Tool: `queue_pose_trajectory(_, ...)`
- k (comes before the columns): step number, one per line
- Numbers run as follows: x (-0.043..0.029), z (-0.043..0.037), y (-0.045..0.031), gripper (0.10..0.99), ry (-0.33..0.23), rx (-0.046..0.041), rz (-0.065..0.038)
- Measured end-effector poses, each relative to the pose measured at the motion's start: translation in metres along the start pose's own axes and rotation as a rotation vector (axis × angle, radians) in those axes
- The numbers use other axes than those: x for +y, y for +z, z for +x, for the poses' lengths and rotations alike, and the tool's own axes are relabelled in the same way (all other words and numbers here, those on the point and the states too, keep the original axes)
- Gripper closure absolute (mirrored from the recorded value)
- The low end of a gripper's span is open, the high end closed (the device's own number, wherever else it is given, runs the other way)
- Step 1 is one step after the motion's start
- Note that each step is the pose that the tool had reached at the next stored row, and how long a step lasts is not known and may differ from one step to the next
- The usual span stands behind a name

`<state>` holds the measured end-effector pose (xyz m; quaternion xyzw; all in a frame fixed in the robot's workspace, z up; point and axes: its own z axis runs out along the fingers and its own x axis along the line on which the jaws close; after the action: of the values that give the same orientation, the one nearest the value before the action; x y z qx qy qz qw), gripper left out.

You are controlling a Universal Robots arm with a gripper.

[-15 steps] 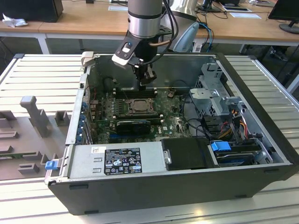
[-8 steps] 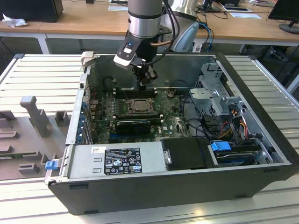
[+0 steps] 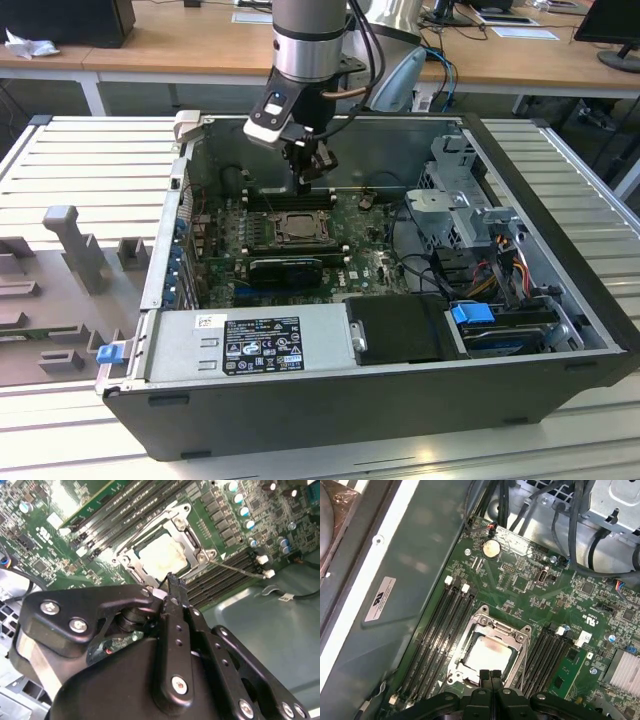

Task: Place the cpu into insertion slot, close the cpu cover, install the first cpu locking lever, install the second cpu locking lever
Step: 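Install the first cpu locking lever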

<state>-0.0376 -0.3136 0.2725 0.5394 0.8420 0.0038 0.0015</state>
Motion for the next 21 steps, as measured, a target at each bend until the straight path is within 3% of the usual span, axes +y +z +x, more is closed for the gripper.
queue_pose_trajectory(21, 0.0, -0.0001, 0.0, 0.98, -0.174, 0.0013, 0.0)
